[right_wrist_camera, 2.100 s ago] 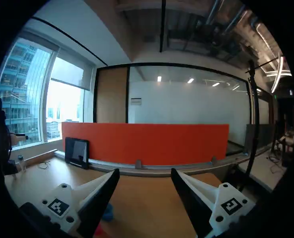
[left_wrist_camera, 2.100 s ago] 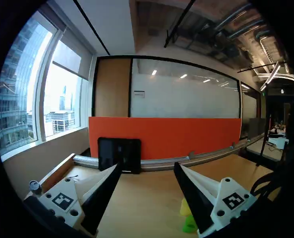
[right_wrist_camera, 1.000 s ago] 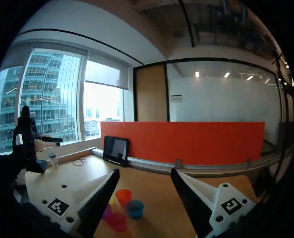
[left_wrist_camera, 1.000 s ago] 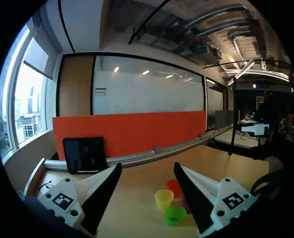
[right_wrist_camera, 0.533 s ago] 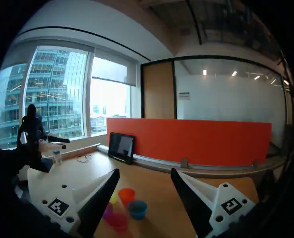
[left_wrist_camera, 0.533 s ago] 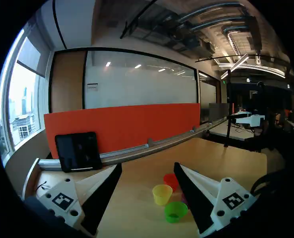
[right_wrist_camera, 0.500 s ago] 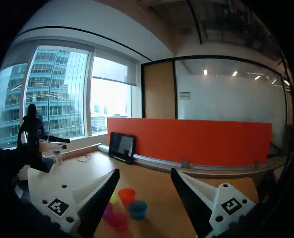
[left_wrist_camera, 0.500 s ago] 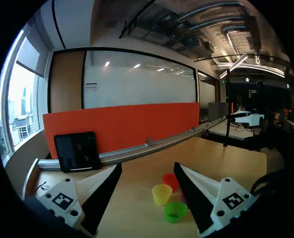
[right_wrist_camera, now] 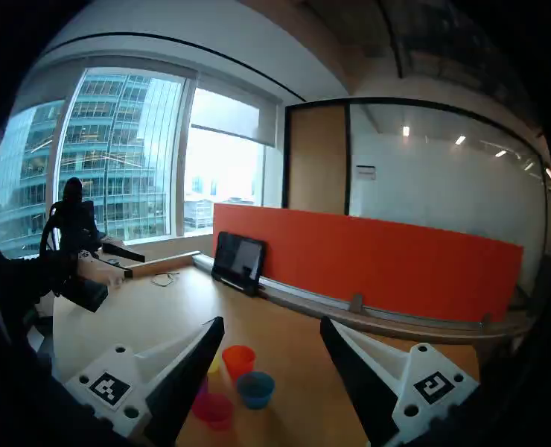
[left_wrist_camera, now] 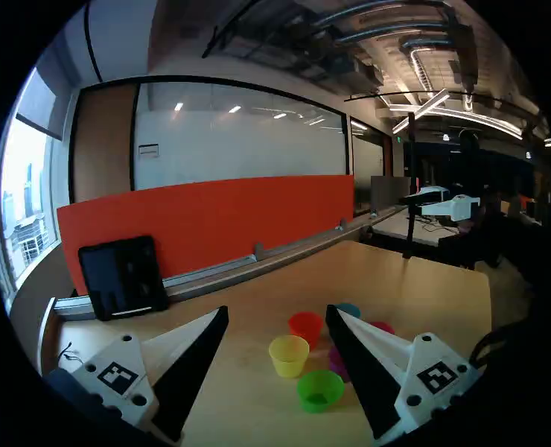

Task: Pour water

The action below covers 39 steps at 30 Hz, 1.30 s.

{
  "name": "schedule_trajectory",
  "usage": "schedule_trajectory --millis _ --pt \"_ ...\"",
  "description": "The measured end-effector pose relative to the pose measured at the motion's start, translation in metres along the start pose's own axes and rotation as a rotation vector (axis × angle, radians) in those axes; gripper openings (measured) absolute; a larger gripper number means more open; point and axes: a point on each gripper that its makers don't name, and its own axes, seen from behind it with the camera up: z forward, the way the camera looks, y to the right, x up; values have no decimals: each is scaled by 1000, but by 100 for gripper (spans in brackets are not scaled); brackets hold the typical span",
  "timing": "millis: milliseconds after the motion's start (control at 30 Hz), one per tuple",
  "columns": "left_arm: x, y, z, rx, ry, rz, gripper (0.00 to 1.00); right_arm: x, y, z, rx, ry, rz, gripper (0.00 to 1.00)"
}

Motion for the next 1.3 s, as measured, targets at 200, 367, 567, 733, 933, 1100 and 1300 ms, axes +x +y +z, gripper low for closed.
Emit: schedule_trajectory --millis 200,367,567,733,933,1100,1300 --pt "-18 3 5 -25 -37 8 97 -12 -3 6 41 -35 -11 100" --pt "-37 7 11 -45 -74 7 97 -26 0 14 57 -74 -23 100" --pt "-60 13 20 -82 -122 9 97 -43 4 24 72 -132 -31 100" --pt "-80 23 28 -120 -173 15 97 -58 1 34 95 -188 -47 100" --pt "-101 35 35 -162 -226 33 97 -79 -1 44 121 -246 -65 100" --pt "-118 43 38 -191 -266 45 97 -98 -1 52 135 -291 -68 100" --pt "-136 49 40 -212 -310 47 97 -118 0 58 146 -335 -73 100"
